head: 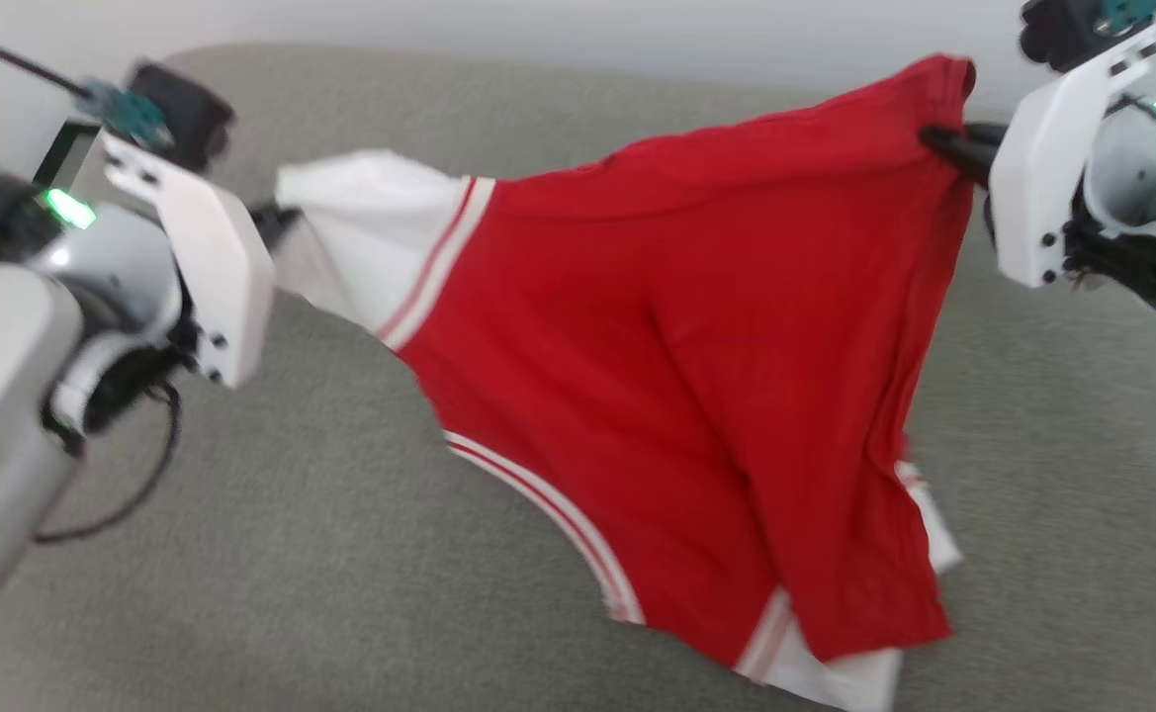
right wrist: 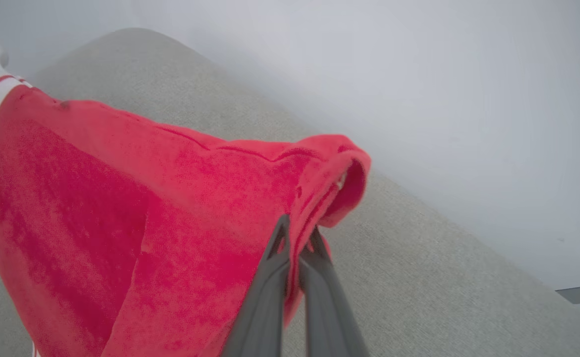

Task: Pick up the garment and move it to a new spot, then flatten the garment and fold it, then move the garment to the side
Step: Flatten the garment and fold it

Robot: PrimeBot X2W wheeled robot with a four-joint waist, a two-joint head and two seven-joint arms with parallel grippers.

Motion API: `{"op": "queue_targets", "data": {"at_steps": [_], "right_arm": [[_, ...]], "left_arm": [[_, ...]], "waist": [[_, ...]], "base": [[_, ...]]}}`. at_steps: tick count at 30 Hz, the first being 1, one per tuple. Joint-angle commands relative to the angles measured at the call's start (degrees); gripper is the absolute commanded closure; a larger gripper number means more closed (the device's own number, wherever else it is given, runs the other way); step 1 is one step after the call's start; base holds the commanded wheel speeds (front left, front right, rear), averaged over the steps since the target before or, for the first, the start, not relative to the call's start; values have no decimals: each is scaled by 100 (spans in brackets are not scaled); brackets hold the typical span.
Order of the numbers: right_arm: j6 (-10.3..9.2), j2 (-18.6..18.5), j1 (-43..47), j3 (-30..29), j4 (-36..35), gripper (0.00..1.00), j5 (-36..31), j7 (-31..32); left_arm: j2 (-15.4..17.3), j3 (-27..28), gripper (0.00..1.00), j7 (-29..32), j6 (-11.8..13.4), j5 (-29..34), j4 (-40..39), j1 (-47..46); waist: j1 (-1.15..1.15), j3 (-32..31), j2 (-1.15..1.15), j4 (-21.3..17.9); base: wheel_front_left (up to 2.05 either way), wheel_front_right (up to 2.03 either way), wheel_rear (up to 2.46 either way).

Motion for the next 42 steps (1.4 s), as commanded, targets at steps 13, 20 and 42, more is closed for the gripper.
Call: {"op": "queue_targets", "data": {"at_steps": [13, 20, 42], "right_arm": [[-1, -258, 39, -696, -832, 100, -101, 188], [-1, -198, -112, -1110, -812, 100, -490, 121], [-1, 1424, -1711, -2731, 2102, 100, -4073, -3930]], "left_arm": [[-68, 134, 100, -31, -355, 288, 634, -1117], [-322, 87, 100, -386, -487, 539, 1056, -1567], [-1193, 325, 100, -4657, -410, 2451, 2742, -3777]], "waist": [[0, -531, 0, -590], [0, -402, 0, -649], [0, 559, 0, -684]], "base": [[0, 0, 0], [0, 0, 0], [0, 0, 0]]}}
